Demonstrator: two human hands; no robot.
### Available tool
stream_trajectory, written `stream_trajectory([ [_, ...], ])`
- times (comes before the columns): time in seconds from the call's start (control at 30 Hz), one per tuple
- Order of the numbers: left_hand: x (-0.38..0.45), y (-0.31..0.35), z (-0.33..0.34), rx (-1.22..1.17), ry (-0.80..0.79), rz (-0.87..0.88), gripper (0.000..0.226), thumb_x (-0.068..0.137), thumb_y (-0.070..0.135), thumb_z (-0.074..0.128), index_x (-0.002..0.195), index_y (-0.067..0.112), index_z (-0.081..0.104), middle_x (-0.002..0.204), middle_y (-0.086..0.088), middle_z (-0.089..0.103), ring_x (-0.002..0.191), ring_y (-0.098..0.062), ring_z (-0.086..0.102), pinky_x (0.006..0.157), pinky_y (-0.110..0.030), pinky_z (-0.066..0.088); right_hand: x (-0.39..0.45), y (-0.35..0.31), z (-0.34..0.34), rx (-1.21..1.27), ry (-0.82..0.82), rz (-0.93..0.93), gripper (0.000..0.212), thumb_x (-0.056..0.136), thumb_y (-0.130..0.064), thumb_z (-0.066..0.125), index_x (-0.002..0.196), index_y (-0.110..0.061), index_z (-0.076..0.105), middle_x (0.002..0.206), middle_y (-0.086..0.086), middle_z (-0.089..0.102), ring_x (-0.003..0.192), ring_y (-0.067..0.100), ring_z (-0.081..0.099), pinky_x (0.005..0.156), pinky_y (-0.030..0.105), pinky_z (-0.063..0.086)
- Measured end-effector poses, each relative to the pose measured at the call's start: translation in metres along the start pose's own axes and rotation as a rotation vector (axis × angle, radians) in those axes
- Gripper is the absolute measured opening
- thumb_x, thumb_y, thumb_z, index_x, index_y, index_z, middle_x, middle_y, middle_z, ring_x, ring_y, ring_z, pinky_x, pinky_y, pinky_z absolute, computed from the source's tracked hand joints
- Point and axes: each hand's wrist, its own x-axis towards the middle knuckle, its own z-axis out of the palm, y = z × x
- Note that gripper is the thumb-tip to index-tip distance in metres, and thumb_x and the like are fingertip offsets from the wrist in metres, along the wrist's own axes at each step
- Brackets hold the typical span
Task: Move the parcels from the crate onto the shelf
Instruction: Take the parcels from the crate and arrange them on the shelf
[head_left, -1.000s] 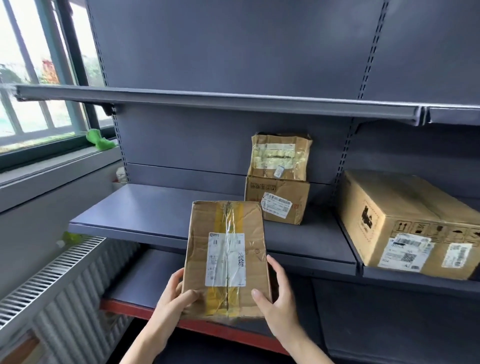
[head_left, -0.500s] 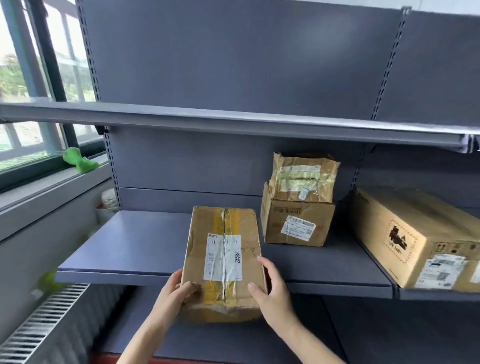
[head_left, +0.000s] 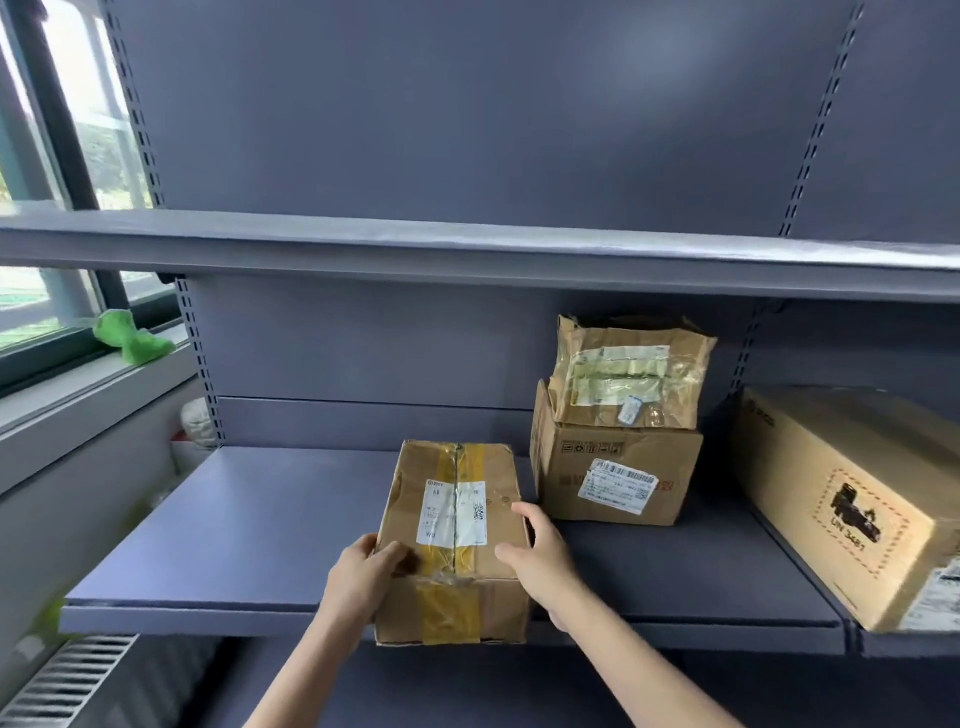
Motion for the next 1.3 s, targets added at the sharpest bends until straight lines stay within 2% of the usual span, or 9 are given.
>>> stream_trajectory([
  [0.1, 0.017, 0.008, 0.006, 0.011, -0.009, 0.003, 0.030, 0.056, 0.038, 0.055, 0.081, 0.022, 0.059, 0.086, -0.005, 0.066, 0.079, -0.022, 0.061, 0.070, -0.036, 0.052, 0.019, -0.002, -0.002, 0.023, 0.002, 0.025, 0.057, 0.081, -0.009, 0.056, 0.133, -0.027, 0.041, 0.122, 0.000, 0.051, 0.105, 0.016, 0.051, 0.071, 0.020, 0.042],
  [0.27, 0.047, 0.019, 0.013, -0.057, -0.065, -0.021, 0.020, 0.077, 0.027, 0.064, 0.094, 0.019, 0.057, 0.089, -0.006, 0.061, 0.077, -0.020, 0.056, 0.069, -0.034, 0.049, 0.047, -0.002, -0.003, 0.048, 0.013, 0.029, 0.056, 0.080, -0.010, 0.058, 0.131, -0.028, 0.041, 0.117, 0.000, 0.052, 0.100, 0.015, 0.052, 0.069, 0.021, 0.041],
  [0.37, 0.064, 0.021, 0.018, -0.041, -0.047, -0.016, 0.029, 0.061, 0.037, 0.061, 0.086, 0.024, 0.058, 0.089, -0.005, 0.063, 0.080, -0.022, 0.058, 0.070, -0.036, 0.051, 0.066, -0.002, -0.002, 0.066, 0.008, 0.032, 0.057, 0.079, -0.011, 0.058, 0.130, -0.029, 0.042, 0.119, 0.003, 0.053, 0.097, 0.016, 0.054, 0.060, 0.017, 0.040],
  [0.57, 0.094, 0.028, 0.023, -0.054, -0.031, -0.024, 0.029, 0.055, 0.039, 0.057, 0.083, 0.029, 0.057, 0.090, -0.003, 0.063, 0.083, -0.023, 0.059, 0.076, -0.043, 0.054, 0.098, -0.001, 0.005, 0.099, 0.026, 0.020, 0.058, 0.079, -0.009, 0.057, 0.132, -0.029, 0.043, 0.123, 0.003, 0.054, 0.081, 0.011, 0.054, 0.063, 0.019, 0.042],
  [0.73, 0.112, 0.026, 0.026, -0.045, 0.002, 0.003, 0.018, 0.078, 0.029, 0.062, 0.095, 0.026, 0.058, 0.093, -0.005, 0.063, 0.081, -0.021, 0.058, 0.078, -0.046, 0.054, 0.108, 0.001, 0.007, 0.088, 0.066, 0.005, 0.057, 0.077, -0.009, 0.060, 0.129, -0.028, 0.046, 0.123, 0.003, 0.053, 0.100, 0.018, 0.055, 0.077, 0.023, 0.041],
  [0.93, 0.116, 0.025, 0.023, -0.019, -0.020, -0.015, 0.047, 0.058, 0.039, 0.056, 0.102, 0.026, 0.058, 0.097, -0.005, 0.064, 0.090, -0.025, 0.061, 0.078, -0.048, 0.056, 0.113, 0.005, 0.009, 0.117, 0.071, 0.000, 0.057, 0.076, -0.008, 0.060, 0.129, -0.026, 0.047, 0.117, 0.007, 0.056, 0.067, 0.002, 0.043, 0.057, 0.016, 0.036],
  [1.17, 0.118, 0.023, 0.022, -0.032, -0.036, -0.010, 0.043, 0.075, 0.035, 0.061, 0.115, 0.021, 0.055, 0.102, -0.006, 0.062, 0.086, -0.021, 0.058, 0.073, -0.041, 0.053, 0.105, -0.006, 0.007, 0.121, 0.080, 0.011, 0.058, 0.079, -0.004, 0.059, 0.131, -0.025, 0.045, 0.127, 0.005, 0.050, 0.096, 0.014, 0.049, 0.063, 0.017, 0.039],
  [1.23, 0.114, 0.022, 0.018, -0.060, -0.056, -0.004, 0.057, 0.065, 0.043, 0.062, 0.116, 0.020, 0.053, 0.107, -0.006, 0.061, 0.091, -0.022, 0.058, 0.072, -0.039, 0.052, 0.097, -0.012, 0.002, 0.128, 0.072, -0.013, 0.061, 0.081, -0.005, 0.060, 0.136, -0.023, 0.040, 0.135, 0.004, 0.045, 0.105, 0.012, 0.045, 0.080, 0.020, 0.039],
  [1.3, 0.112, 0.018, 0.012, -0.081, -0.034, 0.019, 0.062, 0.075, 0.048, 0.063, 0.127, 0.017, 0.047, 0.124, -0.011, 0.055, 0.108, -0.029, 0.054, 0.076, -0.041, 0.048, 0.087, -0.013, -0.004, 0.163, 0.091, -0.036, 0.061, 0.084, -0.010, 0.062, 0.139, -0.020, 0.038, 0.141, 0.004, 0.040, 0.120, 0.014, 0.042, 0.091, 0.022, 0.033],
])
